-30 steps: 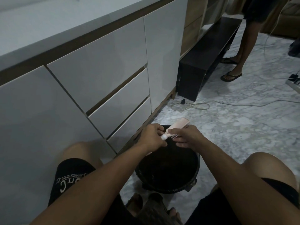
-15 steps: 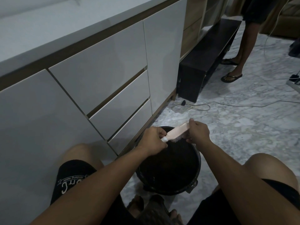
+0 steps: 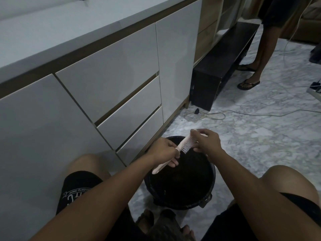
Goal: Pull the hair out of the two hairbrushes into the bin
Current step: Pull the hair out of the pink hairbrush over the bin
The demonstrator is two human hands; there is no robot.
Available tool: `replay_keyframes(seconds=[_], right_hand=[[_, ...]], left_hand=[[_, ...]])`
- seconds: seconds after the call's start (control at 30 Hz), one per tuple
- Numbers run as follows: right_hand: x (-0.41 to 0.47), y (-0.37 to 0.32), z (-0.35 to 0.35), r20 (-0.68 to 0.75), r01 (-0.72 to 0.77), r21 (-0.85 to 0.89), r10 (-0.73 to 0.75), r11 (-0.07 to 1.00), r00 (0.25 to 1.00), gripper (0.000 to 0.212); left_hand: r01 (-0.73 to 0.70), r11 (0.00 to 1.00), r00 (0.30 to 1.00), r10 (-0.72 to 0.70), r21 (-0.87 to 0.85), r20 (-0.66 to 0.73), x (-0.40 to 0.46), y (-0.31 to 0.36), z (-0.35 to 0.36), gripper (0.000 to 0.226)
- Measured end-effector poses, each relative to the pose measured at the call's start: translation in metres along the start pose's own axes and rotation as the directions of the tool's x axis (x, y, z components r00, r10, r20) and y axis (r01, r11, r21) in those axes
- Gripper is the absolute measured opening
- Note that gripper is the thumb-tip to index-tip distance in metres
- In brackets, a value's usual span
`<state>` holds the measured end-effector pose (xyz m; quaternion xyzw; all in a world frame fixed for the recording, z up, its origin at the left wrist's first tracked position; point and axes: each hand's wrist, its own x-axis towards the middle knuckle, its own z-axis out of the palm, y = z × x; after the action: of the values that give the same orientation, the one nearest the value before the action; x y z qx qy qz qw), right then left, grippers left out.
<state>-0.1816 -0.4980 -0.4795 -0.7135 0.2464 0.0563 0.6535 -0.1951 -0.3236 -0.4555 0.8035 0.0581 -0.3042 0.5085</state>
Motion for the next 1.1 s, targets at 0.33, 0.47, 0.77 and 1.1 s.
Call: replay_keyframes(seconds=[0.33,0.47,0.77,1.1], right_hand=[[-0.001,-0.003,-0.004,-0.045,0.041,-0.115,-0.046,0.992,0.998,0.033],[-0.006,-0.003,0.000,0.260,0.040,-0.125,-0.006,0.991,0.966,0.085],[-0.006,-0.005,-0.003,0.202,0.165,-0.096,-0.143,0.982,0.969,0.055],[0.000,-0.004,-0.002,-0.006,0.114,0.032,-0.114,0.993,0.993,0.012]], left_hand=[[0.031,0.999,0.999,-0.030,-0.043,0.022,0.004,-0.005,-0.007,0.015],[0.071,0.996,0.997,-0.071,-0.060,0.004,0.007,-0.003,-0.011,0.025],[0.092,0.987,0.995,-0.086,-0.132,0.052,0.004,0.001,-0.017,0.029],[-0.047,0.999,0.999,0.047,-0.007,0.024,0.003,-0.002,-0.010,0.028]])
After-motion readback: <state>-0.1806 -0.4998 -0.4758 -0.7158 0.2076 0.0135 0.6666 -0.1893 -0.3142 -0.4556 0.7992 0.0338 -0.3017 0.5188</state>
